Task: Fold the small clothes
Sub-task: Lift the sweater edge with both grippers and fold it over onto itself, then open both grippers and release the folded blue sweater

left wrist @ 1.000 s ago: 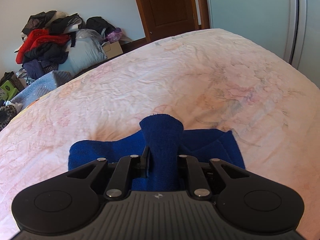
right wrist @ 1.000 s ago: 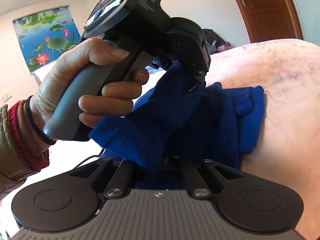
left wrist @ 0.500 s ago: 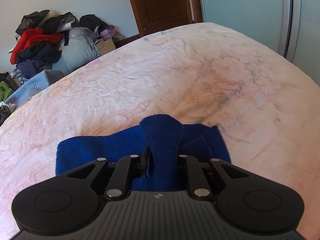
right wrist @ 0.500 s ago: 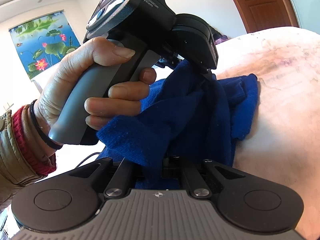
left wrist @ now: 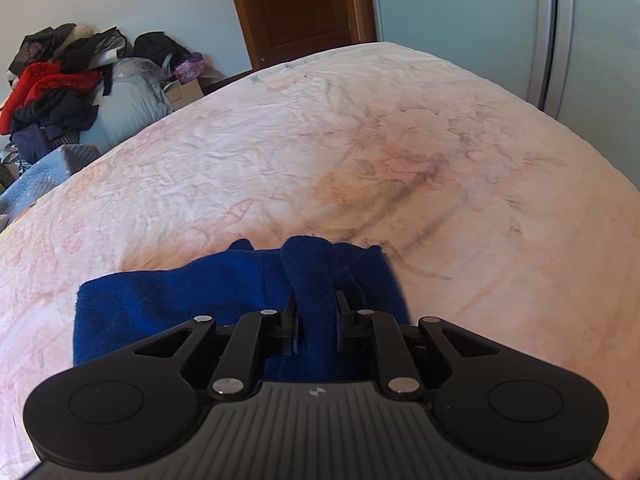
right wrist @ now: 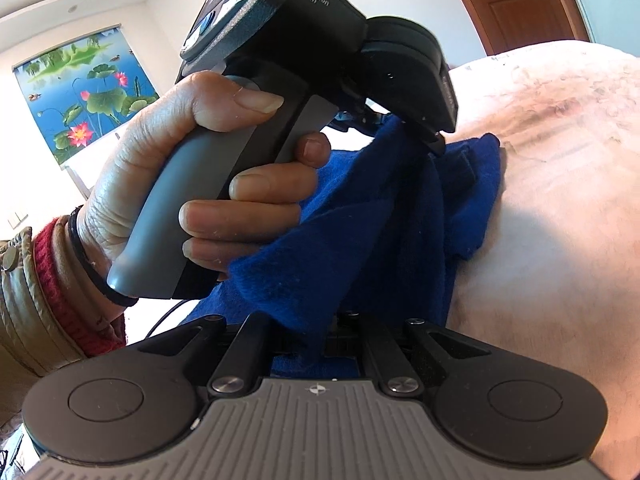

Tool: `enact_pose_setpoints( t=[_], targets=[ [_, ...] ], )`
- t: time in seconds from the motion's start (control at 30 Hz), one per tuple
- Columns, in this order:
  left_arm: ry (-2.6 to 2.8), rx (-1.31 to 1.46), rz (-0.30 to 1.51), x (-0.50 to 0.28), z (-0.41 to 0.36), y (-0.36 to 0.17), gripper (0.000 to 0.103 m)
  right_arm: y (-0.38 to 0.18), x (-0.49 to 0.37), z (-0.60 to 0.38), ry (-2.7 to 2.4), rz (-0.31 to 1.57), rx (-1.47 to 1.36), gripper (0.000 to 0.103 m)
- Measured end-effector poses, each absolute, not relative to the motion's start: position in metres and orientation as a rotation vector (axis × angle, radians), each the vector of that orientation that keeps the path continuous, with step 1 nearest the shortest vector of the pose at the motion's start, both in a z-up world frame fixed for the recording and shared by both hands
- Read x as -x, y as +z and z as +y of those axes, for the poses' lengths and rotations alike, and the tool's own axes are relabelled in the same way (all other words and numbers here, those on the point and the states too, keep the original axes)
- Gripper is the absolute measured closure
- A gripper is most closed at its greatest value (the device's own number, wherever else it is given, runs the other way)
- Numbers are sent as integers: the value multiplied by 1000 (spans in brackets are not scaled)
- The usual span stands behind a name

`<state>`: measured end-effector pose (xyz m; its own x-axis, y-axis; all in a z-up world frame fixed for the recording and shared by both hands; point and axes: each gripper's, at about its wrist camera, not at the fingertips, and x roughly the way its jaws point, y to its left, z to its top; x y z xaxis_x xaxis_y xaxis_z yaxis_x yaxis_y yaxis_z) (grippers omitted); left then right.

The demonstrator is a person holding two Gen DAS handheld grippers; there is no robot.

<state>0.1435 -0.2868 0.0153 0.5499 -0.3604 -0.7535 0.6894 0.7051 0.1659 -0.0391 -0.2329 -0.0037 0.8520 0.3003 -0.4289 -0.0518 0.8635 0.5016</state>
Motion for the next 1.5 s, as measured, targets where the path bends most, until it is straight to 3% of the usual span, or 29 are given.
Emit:
enact_pose_setpoints(
  t=[0.23,0.37,0.43,0.5,0.53,0.67,0.73,0.83,1.1,1.17,1.23,1.5],
  targets=[
    [-707,-376,760,-149,-278,42,88,-14,29,-243,201,558,-602,97],
    [-688,-321,751,-157,-262,58,79,-19,24,-247,205,578,-653,95],
    [-654,-310,740,-161,-249,61,66,-21,22,-248,198,588,-675,83],
    [-610,-308,709,-163,-232,61,41,-23,20,-253,205,591,-716,80],
    [-582,-313,693,-162,-224,60,38,-26,21,-257,211,590,-744,75],
    [-511,-368,637,-154,-194,55,36,-27,16,-275,250,568,-834,61],
    [-481,-409,598,-147,-183,51,36,-23,7,-286,259,547,-855,46],
    [-450,-465,542,-136,-172,46,36,-14,-20,-308,256,529,-857,45],
    [-429,-444,583,-142,-156,31,34,2,-124,-328,256,611,-747,45],
    [-424,-419,621,-148,-154,28,34,1,-140,-328,256,637,-718,53],
    [-419,-393,641,-152,-151,25,34,-1,-145,-324,223,657,-648,91],
    [-434,-369,671,-150,-152,16,34,8,-153,-342,184,619,-583,93]
  ],
)
